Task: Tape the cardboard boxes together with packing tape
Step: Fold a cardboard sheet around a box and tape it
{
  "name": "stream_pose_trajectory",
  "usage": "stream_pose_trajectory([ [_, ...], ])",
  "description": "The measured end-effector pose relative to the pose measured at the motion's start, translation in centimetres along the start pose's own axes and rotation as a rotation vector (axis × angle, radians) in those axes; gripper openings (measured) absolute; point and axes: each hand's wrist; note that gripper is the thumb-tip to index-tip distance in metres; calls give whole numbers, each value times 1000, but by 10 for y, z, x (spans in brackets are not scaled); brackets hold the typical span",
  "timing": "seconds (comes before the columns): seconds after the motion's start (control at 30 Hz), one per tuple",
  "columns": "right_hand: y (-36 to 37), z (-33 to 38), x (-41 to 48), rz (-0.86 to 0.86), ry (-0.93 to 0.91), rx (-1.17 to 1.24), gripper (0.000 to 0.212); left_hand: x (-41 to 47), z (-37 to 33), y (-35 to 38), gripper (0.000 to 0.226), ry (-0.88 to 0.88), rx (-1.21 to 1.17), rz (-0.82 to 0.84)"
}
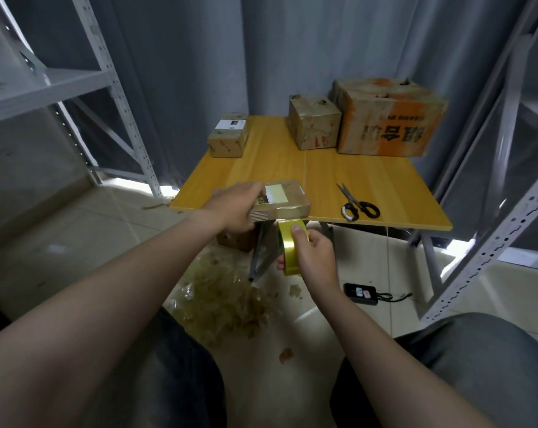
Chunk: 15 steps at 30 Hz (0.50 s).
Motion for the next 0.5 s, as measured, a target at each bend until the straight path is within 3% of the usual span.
stream_pose_trajectory([
  [0.17,2,13,-5,4,-58,28,35,3,9,-16,71,26,-153,8],
  [0.27,1,26,-4,2,-88,55,32,3,10,-23,75,56,-102,-40],
  [0.37,0,48,0,-10,-136,38,33,5,10,-33,58,109,-79,-102],
  [0.5,-4,85,5,11,-234,9,25,12,10,-50,60,25,-40,-236],
])
Point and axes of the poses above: each hand's wrist, its own x-axis towards the middle knuckle, its own y-axis out of the palm, z = x × y, and after that the axes turned 1 degree about y, right-handed
